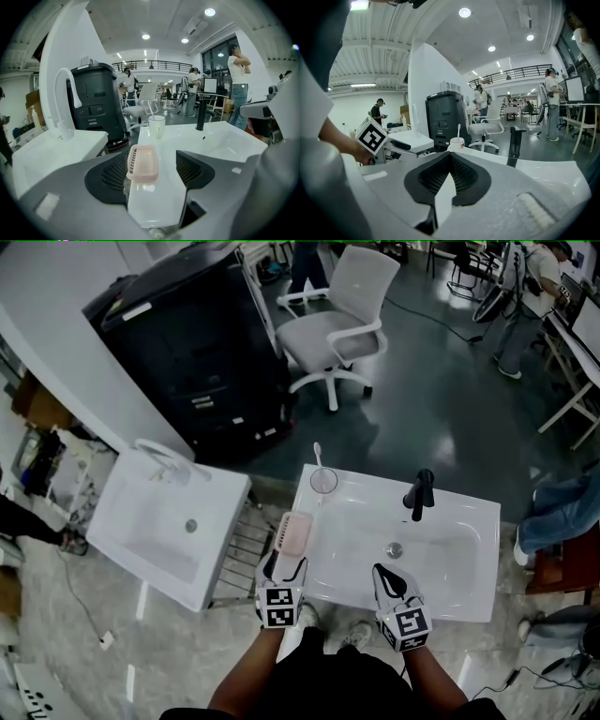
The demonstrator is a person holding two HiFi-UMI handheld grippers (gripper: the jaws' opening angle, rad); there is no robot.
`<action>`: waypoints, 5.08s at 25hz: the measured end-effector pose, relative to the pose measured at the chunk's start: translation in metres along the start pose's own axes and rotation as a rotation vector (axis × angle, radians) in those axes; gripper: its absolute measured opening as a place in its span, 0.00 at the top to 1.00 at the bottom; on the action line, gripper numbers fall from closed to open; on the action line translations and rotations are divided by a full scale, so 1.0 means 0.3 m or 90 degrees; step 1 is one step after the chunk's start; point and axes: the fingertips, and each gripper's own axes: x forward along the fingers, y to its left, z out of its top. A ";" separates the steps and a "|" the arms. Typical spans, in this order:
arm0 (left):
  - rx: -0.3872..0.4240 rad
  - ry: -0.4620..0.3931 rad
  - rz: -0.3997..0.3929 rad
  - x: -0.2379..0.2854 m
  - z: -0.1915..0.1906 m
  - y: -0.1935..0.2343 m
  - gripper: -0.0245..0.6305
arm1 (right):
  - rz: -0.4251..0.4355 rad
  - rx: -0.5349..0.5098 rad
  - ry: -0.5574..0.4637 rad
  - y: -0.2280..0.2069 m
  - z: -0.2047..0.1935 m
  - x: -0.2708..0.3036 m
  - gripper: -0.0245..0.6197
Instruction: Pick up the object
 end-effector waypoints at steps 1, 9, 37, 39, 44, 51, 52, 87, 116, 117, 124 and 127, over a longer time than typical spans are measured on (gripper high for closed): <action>0.000 0.007 0.003 0.009 -0.008 0.007 0.41 | 0.002 0.000 0.003 0.004 -0.003 0.004 0.96; -0.029 0.102 -0.006 0.113 -0.103 0.056 0.17 | 0.012 0.001 0.024 0.030 -0.025 0.032 0.96; 0.006 0.190 -0.040 0.284 -0.197 0.034 0.25 | 0.027 -0.014 0.062 0.042 -0.057 0.092 0.96; 0.005 0.190 -0.037 0.284 -0.198 0.029 0.26 | 0.027 -0.012 0.064 0.045 -0.058 0.090 0.96; -0.006 0.187 -0.038 0.303 -0.198 0.021 0.26 | 0.023 -0.009 0.064 0.042 -0.066 0.085 0.96; 0.012 0.162 -0.040 0.298 -0.186 0.015 0.29 | 0.018 -0.006 0.067 0.034 -0.075 0.077 0.96; 0.015 0.158 -0.039 0.297 -0.185 0.015 0.30 | 0.019 -0.006 0.067 0.034 -0.078 0.078 0.96; 0.042 -0.100 -0.049 0.008 0.282 -0.012 0.30 | -0.055 -0.032 -0.035 -0.099 0.092 0.019 0.96; 0.030 -0.232 -0.089 -0.135 0.532 -0.097 0.30 | -0.131 -0.084 -0.172 -0.210 0.366 -0.085 0.96; 0.028 -0.230 -0.090 -0.136 0.528 -0.098 0.30 | -0.127 -0.092 -0.172 -0.198 0.368 -0.084 0.96; 0.025 -0.228 -0.088 -0.136 0.503 -0.082 0.30 | -0.115 -0.100 -0.175 -0.154 0.359 -0.064 0.96; 0.028 -0.230 -0.085 -0.140 0.499 -0.075 0.30 | -0.113 -0.097 -0.171 -0.148 0.355 -0.060 0.96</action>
